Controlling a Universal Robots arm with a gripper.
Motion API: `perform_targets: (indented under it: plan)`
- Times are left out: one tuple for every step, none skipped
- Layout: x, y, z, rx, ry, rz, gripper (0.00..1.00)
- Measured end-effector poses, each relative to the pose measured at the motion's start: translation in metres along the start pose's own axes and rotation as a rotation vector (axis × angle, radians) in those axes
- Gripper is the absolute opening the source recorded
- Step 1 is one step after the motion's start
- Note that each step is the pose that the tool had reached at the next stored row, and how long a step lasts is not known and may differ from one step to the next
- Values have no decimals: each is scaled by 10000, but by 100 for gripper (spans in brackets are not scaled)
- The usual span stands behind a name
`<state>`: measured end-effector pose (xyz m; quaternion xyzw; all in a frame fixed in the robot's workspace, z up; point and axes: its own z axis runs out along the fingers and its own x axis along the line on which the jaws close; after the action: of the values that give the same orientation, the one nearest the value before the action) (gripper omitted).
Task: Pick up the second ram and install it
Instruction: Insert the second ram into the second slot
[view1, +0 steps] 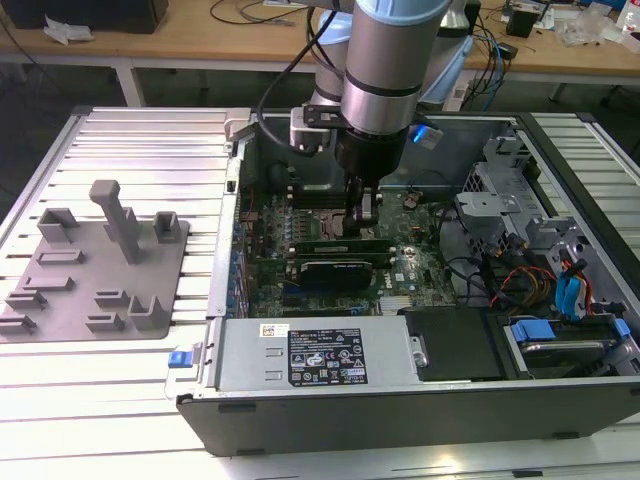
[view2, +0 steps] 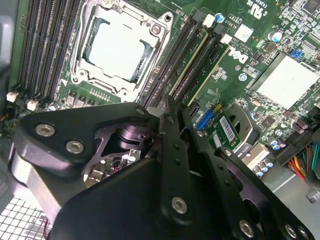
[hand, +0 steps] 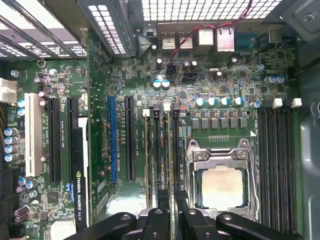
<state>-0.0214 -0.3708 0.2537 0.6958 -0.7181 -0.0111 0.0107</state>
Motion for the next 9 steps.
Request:
perform_targets:
  plan:
    - [0,0,0,1,0,0,16]
    - [0,0,0,0,0,0,16]
    - [0,0,0,1,0,1,16]
    - [0,-1,0,0,0,0,16]
    - [0,-1,0,0,0,0,8]
    - [0,-1,0,0,0,0,8]
    - [0,-1,0,0,0,0,8]
    - [0,-2,0,1,0,0,8]
    - [0,-2,0,0,0,0,8]
